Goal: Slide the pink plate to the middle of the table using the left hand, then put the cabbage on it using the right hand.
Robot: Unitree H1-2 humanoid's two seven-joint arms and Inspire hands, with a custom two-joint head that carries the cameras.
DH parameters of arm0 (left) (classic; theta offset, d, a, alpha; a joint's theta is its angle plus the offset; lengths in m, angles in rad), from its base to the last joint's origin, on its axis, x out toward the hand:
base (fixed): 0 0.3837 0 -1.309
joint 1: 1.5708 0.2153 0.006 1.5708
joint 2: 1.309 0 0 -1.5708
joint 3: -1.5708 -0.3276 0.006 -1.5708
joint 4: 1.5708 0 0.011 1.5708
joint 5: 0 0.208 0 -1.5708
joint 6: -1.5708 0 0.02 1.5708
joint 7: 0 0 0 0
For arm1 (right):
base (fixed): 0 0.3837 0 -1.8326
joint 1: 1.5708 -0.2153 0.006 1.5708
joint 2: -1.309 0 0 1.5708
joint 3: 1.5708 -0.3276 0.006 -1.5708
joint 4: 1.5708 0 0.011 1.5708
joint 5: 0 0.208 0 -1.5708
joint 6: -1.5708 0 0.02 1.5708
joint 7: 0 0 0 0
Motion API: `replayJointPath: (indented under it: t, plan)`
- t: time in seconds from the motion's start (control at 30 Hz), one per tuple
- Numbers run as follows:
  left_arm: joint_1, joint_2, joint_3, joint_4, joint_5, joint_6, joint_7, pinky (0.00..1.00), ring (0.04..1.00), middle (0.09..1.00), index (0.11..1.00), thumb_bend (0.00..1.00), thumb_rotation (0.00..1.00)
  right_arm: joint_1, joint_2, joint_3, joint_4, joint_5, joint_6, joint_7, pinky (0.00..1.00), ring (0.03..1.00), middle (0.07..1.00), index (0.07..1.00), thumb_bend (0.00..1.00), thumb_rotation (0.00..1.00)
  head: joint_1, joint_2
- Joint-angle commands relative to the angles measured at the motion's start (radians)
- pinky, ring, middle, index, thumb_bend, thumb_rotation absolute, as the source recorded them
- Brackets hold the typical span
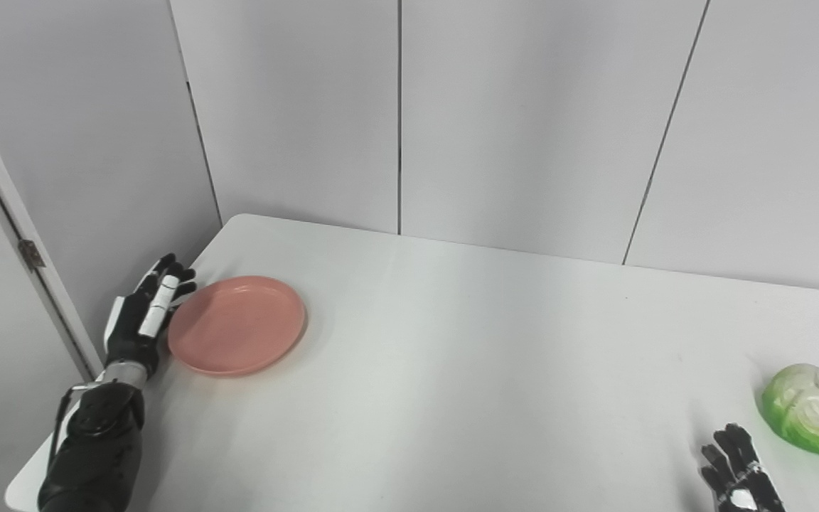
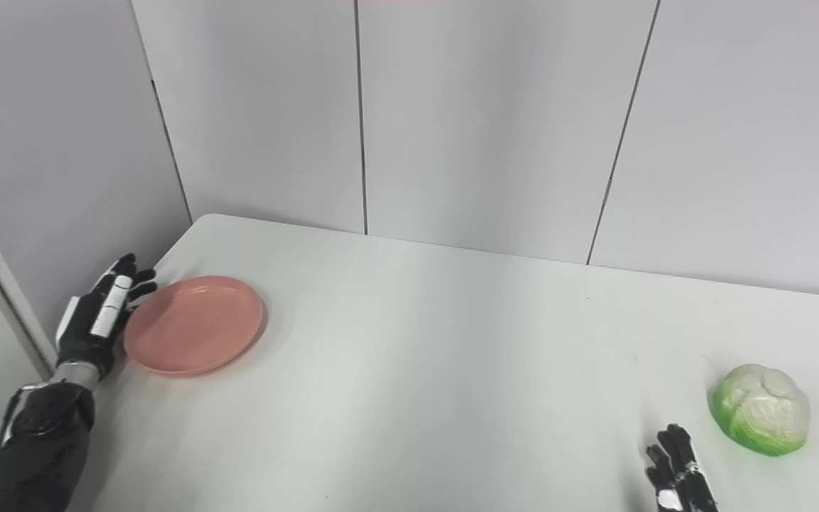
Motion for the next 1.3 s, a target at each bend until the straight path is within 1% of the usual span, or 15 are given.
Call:
replayJointPath:
  t: [0.0, 0.07, 0.2, 0.4, 0.5, 0.57, 0.7, 0.83, 0.93, 0.97, 1.0, 1.07, 1.1, 1.17, 1.27]
  plan:
    - [-0.044, -0.026, -0.030, -0.013, 0.007, -0.006, -0.056, 0.65, 0.798, 0.800, 0.872, 0.90, 0.78, 0.004, 0.007, 0.006, -0.019, -0.006, 0.018, 0.000, 0.97, 0.951, 0.961, 0.960, 0.74, 0.78, -0.002, 0.001]
    - [-0.050, -0.034, -0.037, -0.017, 0.003, -0.007, -0.064, 0.65, 0.792, 0.787, 0.866, 0.90, 0.78, 0.004, 0.011, 0.008, -0.022, -0.012, 0.019, -0.003, 0.97, 0.950, 0.960, 0.959, 0.74, 0.78, -0.006, 0.003]
    - [-0.049, -0.052, -0.047, -0.058, -0.003, 0.028, -0.076, 0.64, 0.792, 0.781, 0.864, 0.90, 0.78, 0.003, 0.017, 0.010, -0.025, -0.014, 0.018, -0.005, 0.97, 0.944, 0.955, 0.955, 0.73, 0.78, -0.013, 0.008]
    - [-0.046, -0.069, -0.076, -0.073, 0.017, 0.018, -0.085, 0.63, 0.787, 0.777, 0.858, 0.91, 0.78, -0.003, 0.028, 0.017, -0.020, -0.035, 0.007, -0.008, 0.95, 0.936, 0.947, 0.952, 0.74, 0.79, -0.041, 0.019]
    - [-0.044, -0.074, -0.092, -0.066, 0.030, 0.008, -0.081, 0.62, 0.788, 0.785, 0.864, 0.90, 0.81, -0.008, 0.035, 0.023, -0.020, -0.047, 0.005, -0.012, 0.94, 0.927, 0.943, 0.949, 0.74, 0.79, -0.061, 0.031]
    - [-0.036, -0.077, -0.099, -0.083, 0.032, 0.024, -0.081, 0.59, 0.793, 0.791, 0.867, 0.89, 0.82, -0.010, 0.039, 0.026, -0.023, -0.056, 0.005, -0.015, 0.94, 0.926, 0.945, 0.954, 0.74, 0.80, -0.070, 0.037]
    - [-0.007, -0.097, -0.111, -0.140, 0.017, 0.058, -0.094, 0.61, 0.809, 0.812, 0.891, 0.88, 0.82, -0.015, 0.048, 0.034, -0.030, -0.070, 0.007, -0.026, 0.91, 0.917, 0.937, 0.946, 0.75, 0.79, -0.087, 0.052]
    - [0.025, -0.131, -0.115, -0.203, 0.009, 0.104, -0.089, 0.67, 0.827, 0.821, 0.897, 0.87, 0.84, -0.021, 0.056, 0.041, -0.032, -0.078, 0.010, -0.035, 0.91, 0.915, 0.930, 0.939, 0.76, 0.79, -0.105, 0.065]
    - [0.046, -0.159, -0.117, -0.245, 0.005, 0.147, -0.084, 0.68, 0.844, 0.833, 0.890, 0.90, 0.85, -0.026, 0.060, 0.048, -0.039, -0.088, 0.019, -0.042, 0.91, 0.914, 0.931, 0.941, 0.77, 0.79, -0.121, 0.079]
    - [0.050, -0.165, -0.115, -0.255, 0.004, 0.161, -0.081, 0.71, 0.851, 0.835, 0.884, 0.92, 0.85, -0.027, 0.061, 0.051, -0.041, -0.091, 0.022, -0.045, 0.91, 0.914, 0.929, 0.940, 0.77, 0.80, -0.121, 0.079]
    - [0.067, -0.192, -0.111, -0.290, -0.008, 0.199, -0.063, 0.78, 0.872, 0.856, 0.887, 0.94, 0.85, -0.029, 0.063, 0.054, -0.044, -0.090, 0.025, -0.047, 0.91, 0.917, 0.930, 0.940, 0.77, 0.80, -0.131, 0.085]
    - [0.096, -0.238, -0.104, -0.355, -0.021, 0.262, -0.028, 0.82, 0.884, 0.869, 0.889, 0.95, 0.86, -0.033, 0.066, 0.059, -0.047, -0.090, 0.032, -0.050, 0.91, 0.918, 0.931, 0.940, 0.77, 0.80, -0.142, 0.090]
    - [0.107, -0.256, -0.102, -0.382, -0.023, 0.286, -0.011, 0.90, 0.907, 0.888, 0.893, 0.95, 0.87, -0.034, 0.067, 0.061, -0.049, -0.091, 0.036, -0.052, 0.91, 0.915, 0.932, 0.939, 0.77, 0.80, -0.142, 0.090]
    - [0.127, -0.289, -0.106, -0.424, -0.011, 0.312, 0.020, 0.96, 0.925, 0.904, 0.900, 0.94, 0.89, -0.039, 0.071, 0.066, -0.052, -0.095, 0.044, -0.056, 0.91, 0.912, 0.932, 0.938, 0.76, 0.79, -0.156, 0.096]
    - [0.162, -0.350, -0.126, -0.500, 0.017, 0.344, 0.070, 1.00, 0.940, 0.916, 0.906, 0.93, 0.91, -0.046, 0.081, 0.075, -0.056, -0.102, 0.058, -0.064, 0.91, 0.907, 0.929, 0.937, 0.76, 0.78, -0.174, 0.099]
